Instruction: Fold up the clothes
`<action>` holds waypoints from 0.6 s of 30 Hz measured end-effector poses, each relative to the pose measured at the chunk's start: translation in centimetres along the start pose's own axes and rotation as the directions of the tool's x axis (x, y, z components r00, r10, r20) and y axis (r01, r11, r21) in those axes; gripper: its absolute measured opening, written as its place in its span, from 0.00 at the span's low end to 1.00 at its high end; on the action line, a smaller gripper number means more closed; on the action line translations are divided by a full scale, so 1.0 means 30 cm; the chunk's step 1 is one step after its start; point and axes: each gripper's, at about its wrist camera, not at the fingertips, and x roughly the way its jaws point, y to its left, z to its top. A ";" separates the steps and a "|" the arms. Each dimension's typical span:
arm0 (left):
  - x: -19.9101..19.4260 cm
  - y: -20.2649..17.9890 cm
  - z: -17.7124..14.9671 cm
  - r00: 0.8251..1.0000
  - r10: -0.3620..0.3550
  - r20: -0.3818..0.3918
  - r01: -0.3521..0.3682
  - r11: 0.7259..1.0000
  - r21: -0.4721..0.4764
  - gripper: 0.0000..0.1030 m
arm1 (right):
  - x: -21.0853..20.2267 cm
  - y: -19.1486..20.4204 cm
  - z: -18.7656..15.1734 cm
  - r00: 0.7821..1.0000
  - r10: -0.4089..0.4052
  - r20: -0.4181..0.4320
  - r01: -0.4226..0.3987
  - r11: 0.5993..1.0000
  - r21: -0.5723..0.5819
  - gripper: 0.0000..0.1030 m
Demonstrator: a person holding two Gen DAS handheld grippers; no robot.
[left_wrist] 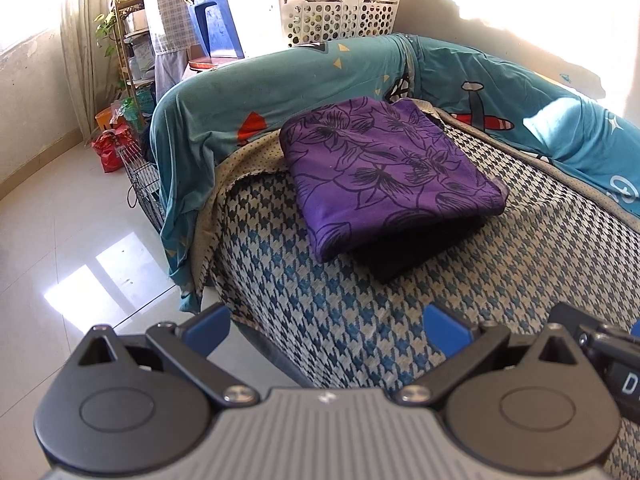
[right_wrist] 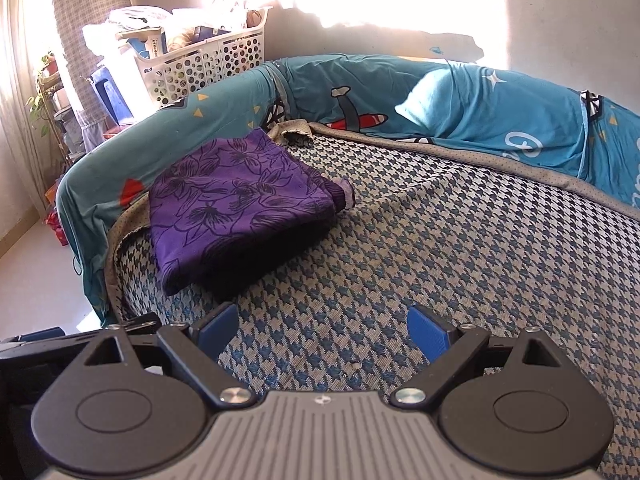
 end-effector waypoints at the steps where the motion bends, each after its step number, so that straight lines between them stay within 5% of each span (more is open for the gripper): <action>1: 0.004 0.007 0.001 1.000 0.002 -0.001 -0.002 1.000 -0.003 1.00 | 0.005 0.007 -0.001 1.000 -0.002 -0.002 0.002 1.000 0.000 0.89; 18: 0.068 0.096 0.003 0.999 0.038 -0.029 -0.040 0.998 -0.041 1.00 | 0.122 0.104 -0.063 0.996 -0.062 -0.062 0.057 0.996 -0.072 0.89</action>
